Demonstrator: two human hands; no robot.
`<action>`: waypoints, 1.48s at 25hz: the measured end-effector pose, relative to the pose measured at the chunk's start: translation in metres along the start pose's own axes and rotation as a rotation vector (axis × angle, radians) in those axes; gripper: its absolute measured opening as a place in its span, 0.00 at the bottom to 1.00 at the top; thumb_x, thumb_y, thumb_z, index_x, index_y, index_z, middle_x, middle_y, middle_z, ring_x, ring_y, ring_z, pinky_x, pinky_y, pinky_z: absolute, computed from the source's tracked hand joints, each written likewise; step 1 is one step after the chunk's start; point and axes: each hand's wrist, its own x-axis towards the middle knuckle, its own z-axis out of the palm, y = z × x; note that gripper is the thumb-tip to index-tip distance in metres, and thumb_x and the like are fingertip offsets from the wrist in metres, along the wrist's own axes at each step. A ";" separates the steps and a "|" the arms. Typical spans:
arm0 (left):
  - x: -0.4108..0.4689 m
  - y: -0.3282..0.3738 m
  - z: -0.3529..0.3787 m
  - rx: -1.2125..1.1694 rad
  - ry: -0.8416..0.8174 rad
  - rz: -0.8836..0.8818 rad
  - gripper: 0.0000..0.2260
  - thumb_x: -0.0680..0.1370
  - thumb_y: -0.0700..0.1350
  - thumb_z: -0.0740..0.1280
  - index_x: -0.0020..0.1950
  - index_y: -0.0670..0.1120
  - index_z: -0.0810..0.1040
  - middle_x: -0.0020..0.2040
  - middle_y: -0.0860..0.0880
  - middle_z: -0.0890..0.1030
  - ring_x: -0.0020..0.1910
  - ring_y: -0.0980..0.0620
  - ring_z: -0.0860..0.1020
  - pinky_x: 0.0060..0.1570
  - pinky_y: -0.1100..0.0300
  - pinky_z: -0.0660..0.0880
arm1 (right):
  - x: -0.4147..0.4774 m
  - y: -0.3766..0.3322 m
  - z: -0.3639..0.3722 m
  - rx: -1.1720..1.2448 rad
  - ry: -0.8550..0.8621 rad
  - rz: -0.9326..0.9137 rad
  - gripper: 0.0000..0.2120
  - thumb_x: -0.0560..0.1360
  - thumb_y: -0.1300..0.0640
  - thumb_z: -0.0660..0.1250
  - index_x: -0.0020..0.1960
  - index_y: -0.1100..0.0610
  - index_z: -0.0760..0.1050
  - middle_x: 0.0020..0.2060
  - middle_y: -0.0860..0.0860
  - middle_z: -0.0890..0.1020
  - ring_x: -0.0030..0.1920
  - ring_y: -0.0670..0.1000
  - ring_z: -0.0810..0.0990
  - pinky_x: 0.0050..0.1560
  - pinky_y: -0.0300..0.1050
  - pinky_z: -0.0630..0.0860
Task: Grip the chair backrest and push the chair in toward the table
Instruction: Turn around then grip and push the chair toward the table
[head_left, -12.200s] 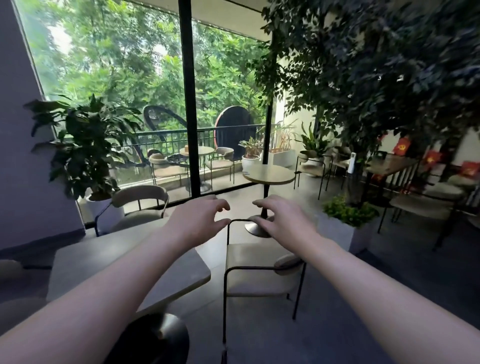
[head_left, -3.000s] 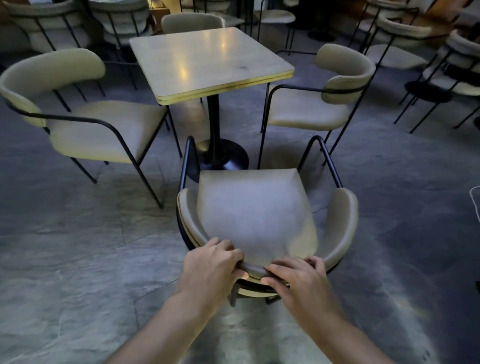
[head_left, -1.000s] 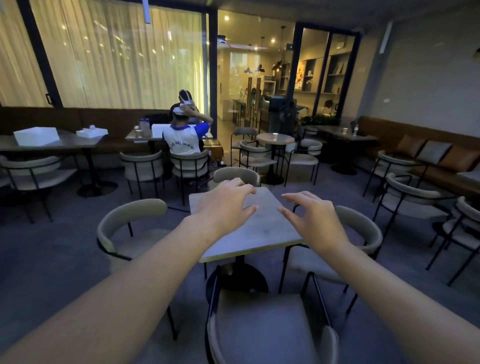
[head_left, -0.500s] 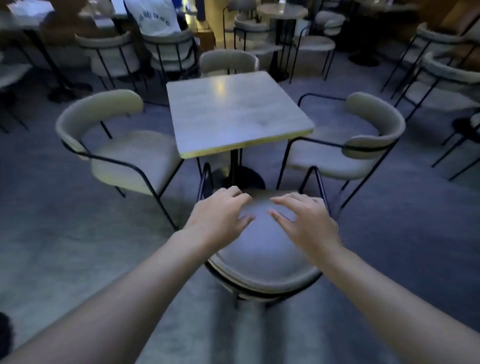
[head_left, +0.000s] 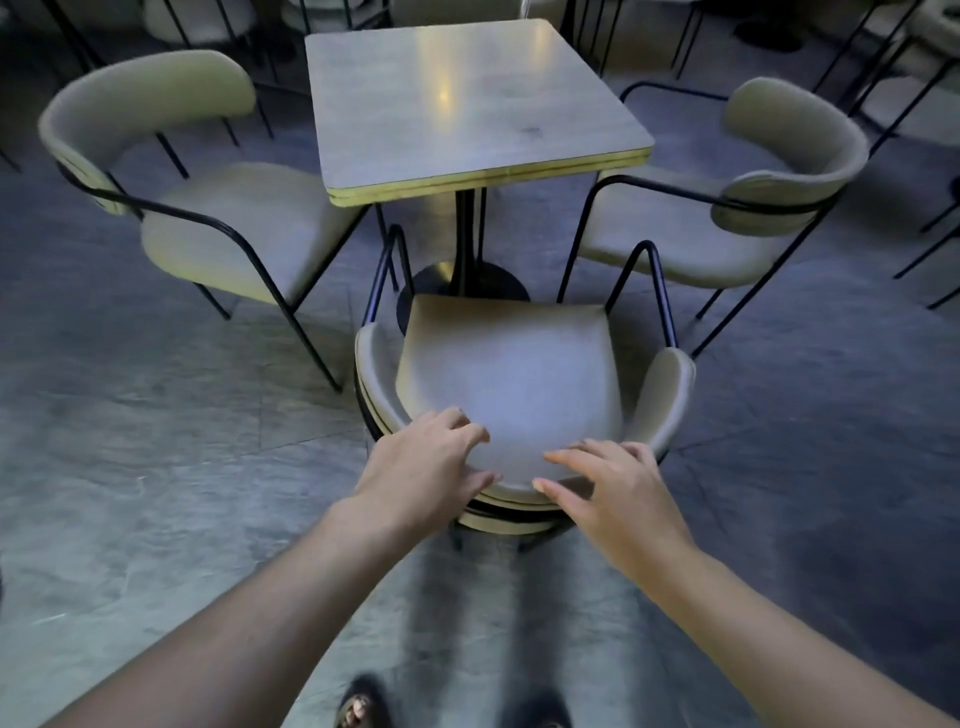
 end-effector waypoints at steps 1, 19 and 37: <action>0.001 0.000 0.003 0.005 -0.001 -0.002 0.20 0.76 0.64 0.64 0.65 0.56 0.75 0.61 0.57 0.75 0.62 0.55 0.72 0.43 0.57 0.70 | -0.001 0.002 0.003 -0.012 -0.003 -0.008 0.15 0.72 0.40 0.70 0.54 0.47 0.83 0.47 0.43 0.83 0.49 0.44 0.79 0.55 0.50 0.70; -0.002 0.002 0.036 0.195 0.064 0.046 0.20 0.69 0.70 0.66 0.46 0.55 0.80 0.41 0.56 0.76 0.46 0.53 0.73 0.30 0.59 0.67 | -0.011 0.024 0.020 -0.017 0.001 -0.104 0.15 0.72 0.38 0.68 0.49 0.47 0.84 0.46 0.40 0.83 0.47 0.44 0.79 0.54 0.51 0.69; 0.040 0.046 0.054 0.216 0.119 0.145 0.20 0.66 0.68 0.70 0.34 0.52 0.73 0.33 0.53 0.75 0.35 0.51 0.76 0.27 0.57 0.68 | 0.009 0.087 -0.004 -0.035 0.041 -0.197 0.13 0.72 0.39 0.67 0.47 0.46 0.83 0.46 0.39 0.83 0.46 0.41 0.80 0.55 0.52 0.70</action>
